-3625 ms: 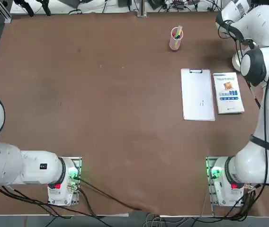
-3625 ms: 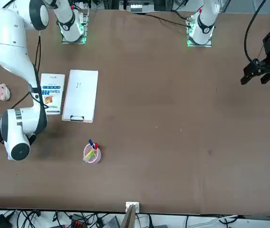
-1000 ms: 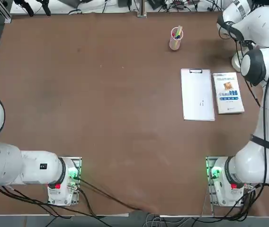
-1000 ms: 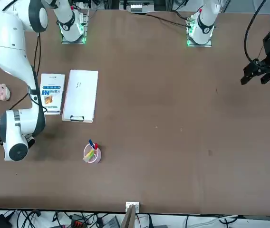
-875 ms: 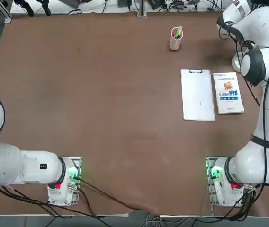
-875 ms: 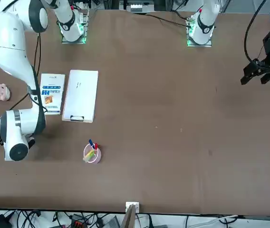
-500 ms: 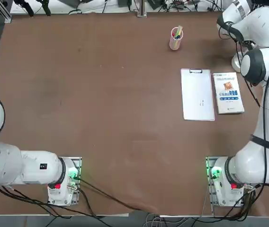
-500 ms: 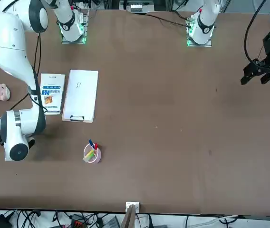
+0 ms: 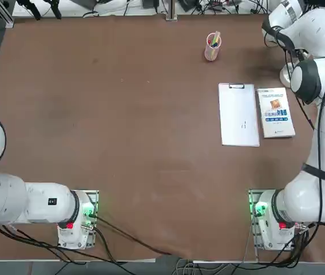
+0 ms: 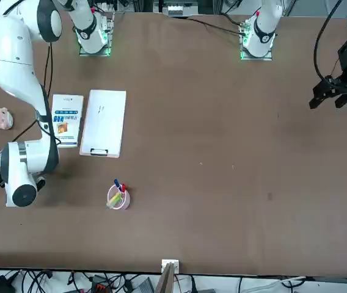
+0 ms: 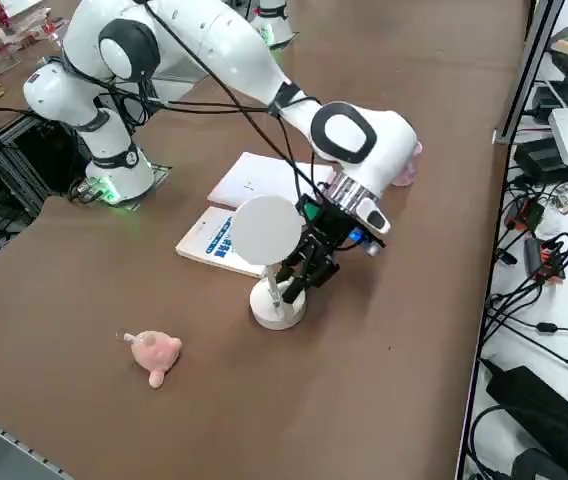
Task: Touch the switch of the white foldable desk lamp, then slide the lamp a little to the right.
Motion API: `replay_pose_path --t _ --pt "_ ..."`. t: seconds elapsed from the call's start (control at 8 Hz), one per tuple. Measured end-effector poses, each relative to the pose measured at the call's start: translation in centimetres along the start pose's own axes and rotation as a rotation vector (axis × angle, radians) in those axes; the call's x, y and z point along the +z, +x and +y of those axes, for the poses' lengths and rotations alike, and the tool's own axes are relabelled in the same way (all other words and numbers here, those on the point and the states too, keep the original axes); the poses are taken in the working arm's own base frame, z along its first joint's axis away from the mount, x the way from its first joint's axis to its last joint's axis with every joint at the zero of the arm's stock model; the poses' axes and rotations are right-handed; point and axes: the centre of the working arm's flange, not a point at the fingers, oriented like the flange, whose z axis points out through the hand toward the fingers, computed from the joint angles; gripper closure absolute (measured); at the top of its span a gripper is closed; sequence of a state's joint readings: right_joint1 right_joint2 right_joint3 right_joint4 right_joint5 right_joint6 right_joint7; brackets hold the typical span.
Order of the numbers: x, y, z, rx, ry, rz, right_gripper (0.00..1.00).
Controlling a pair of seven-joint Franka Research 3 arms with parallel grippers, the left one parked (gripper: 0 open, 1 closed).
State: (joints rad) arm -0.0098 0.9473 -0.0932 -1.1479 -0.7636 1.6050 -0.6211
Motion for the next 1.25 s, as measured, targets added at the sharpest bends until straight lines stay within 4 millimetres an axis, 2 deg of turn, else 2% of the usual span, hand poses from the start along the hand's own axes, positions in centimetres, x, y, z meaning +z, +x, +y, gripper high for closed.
replay_pose_path --t 0.38,0.5,0.75,1.0,1.25 --pt "-0.6 0.0 0.1 0.005 -0.008 0.009 0.43" --pt "-1.0 0.0 0.2 0.008 -0.014 0.014 0.34" --pt "-2.2 0.2 0.0 0.007 -0.030 0.025 0.00" --pt "-4.1 0.8 -0.8 -0.004 -0.055 0.037 0.00" --pt "-7.1 1.1 -1.8 -0.015 -0.092 0.060 0.00"
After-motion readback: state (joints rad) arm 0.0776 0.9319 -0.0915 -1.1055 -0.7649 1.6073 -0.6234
